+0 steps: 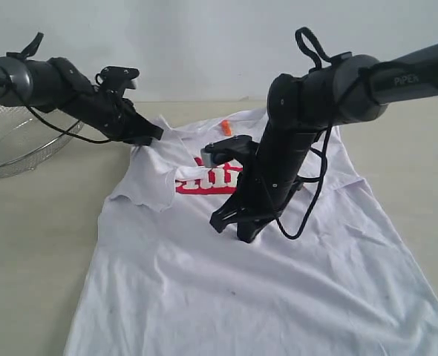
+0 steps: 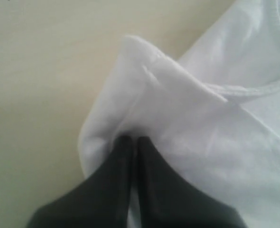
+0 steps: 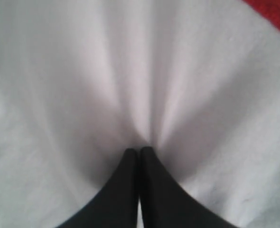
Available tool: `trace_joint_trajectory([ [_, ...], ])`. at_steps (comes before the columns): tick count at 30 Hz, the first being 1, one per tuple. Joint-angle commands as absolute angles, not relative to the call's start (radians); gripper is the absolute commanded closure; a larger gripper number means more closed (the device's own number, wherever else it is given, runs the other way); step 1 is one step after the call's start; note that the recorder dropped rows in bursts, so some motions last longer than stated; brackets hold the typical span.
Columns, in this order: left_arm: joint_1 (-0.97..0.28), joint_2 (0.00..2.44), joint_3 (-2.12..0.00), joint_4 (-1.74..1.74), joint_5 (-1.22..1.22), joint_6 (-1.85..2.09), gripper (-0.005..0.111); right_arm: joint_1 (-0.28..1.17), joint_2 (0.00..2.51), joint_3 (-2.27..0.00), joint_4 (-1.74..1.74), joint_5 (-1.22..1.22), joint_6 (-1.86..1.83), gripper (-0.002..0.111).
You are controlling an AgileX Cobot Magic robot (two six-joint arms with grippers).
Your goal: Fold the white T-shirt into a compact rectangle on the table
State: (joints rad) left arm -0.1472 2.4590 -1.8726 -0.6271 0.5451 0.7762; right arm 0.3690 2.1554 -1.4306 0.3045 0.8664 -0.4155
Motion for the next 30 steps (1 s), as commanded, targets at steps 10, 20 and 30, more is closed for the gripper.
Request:
trace_joint_trajectory([
  [10, -0.181, 2.323, -1.938, -0.674, 0.715, 0.836, 0.102, 0.371, 2.163, -1.393, 0.256, 0.905, -0.42, 0.109],
  [20, -0.277, 2.399, -1.938, -0.74, 0.714, 0.918, 0.102, 0.371, 2.163, -1.393, 0.256, 0.904, -0.42, 0.109],
  [30, -0.288, 2.487, -1.938, -0.741, 0.644, 0.92, 0.102, 0.371, 2.163, -1.368, 0.256, 0.924, -0.395, 0.109],
])
